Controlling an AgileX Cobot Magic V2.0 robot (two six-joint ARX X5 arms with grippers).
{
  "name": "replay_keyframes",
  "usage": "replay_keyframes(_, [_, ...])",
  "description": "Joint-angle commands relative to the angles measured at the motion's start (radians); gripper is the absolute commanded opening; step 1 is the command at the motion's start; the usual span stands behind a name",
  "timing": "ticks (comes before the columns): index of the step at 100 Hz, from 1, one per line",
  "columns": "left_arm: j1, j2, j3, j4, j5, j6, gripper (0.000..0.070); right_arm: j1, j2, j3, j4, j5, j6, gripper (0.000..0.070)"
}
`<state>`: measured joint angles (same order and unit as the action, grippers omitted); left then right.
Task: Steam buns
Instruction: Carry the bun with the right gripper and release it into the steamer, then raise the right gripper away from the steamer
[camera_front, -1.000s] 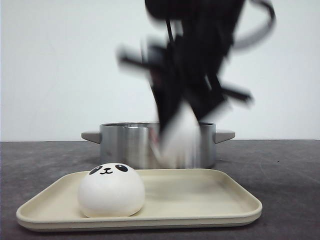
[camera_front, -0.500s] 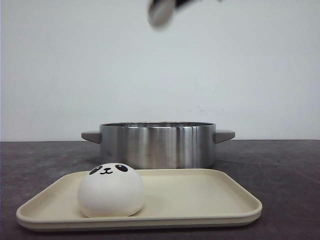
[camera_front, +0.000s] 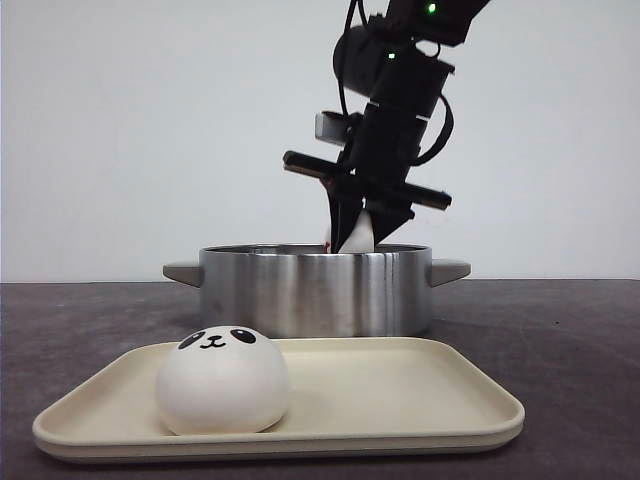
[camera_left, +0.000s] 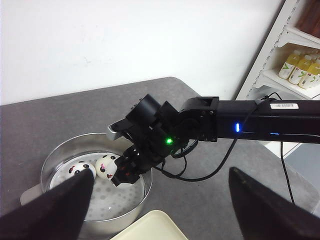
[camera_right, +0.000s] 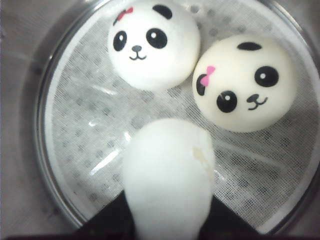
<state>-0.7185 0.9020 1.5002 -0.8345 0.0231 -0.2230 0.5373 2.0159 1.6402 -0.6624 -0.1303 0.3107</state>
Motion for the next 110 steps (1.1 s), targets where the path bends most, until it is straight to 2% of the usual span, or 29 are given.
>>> replay_keyframes(1, [-0.009,0.011,0.021,0.011,-0.006,0.013,0.051,0.004,0.02,0.018,0.013,0.0,-0.012,0.0051])
replay_keyframes(5, [-0.009,0.013,0.021,0.011,-0.006,0.013,0.051,0.003,0.02,0.018,0.021,0.001,-0.011,0.014])
replay_keyframes(13, [-0.009,0.015,0.021,0.011,-0.006,0.015,0.051,0.003,0.02,0.018,0.034,0.011,-0.006,0.0384])
replay_keyframes(18, [-0.009,0.018,0.021,0.011,-0.006,0.024,0.051,0.003,0.02,0.018,0.034,0.016,-0.004,0.0458])
replay_keyframes(36, [-0.009,0.026,0.021,0.011,-0.006,0.032,0.051,0.0,0.02,0.018,0.028,0.057,-0.005,0.0502])
replay_keyframes(56, [-0.009,0.036,0.019,0.011,-0.006,0.04,0.051,-0.003,0.016,0.031,0.055,0.076,-0.005,0.0502])
replay_keyframes(75, [-0.01,0.065,0.016,-0.019,-0.005,0.044,0.051,-0.005,-0.013,0.162,-0.012,0.076,-0.037,0.05])
replay_keyframes(80, [-0.01,0.075,0.005,-0.026,-0.005,0.048,0.051,-0.005,-0.03,0.216,-0.052,0.078,-0.054,0.0484])
replay_keyframes(84, [-0.01,0.08,-0.009,-0.025,-0.005,0.047,0.051,-0.003,-0.046,0.258,-0.084,0.079,-0.069,0.0428])
replay_keyframes(89, [-0.01,0.085,-0.036,-0.025,-0.005,0.047,0.051,0.003,-0.069,0.31,-0.128,0.079,-0.088,0.0308])
replay_keyframes(97, [-0.01,0.094,-0.09,-0.022,-0.005,0.047,0.051,0.013,-0.117,0.377,-0.195,0.079,-0.105,0.0065])
replay_keyframes(100, [-0.01,0.096,-0.115,-0.018,-0.005,0.046,0.0511,0.016,-0.14,0.394,-0.213,0.079,-0.111,0.0])
replay_keyframes(110, [-0.01,0.099,-0.219,0.011,0.0,0.019,0.0511,0.041,-0.235,0.411,-0.243,0.079,-0.121,0.0])
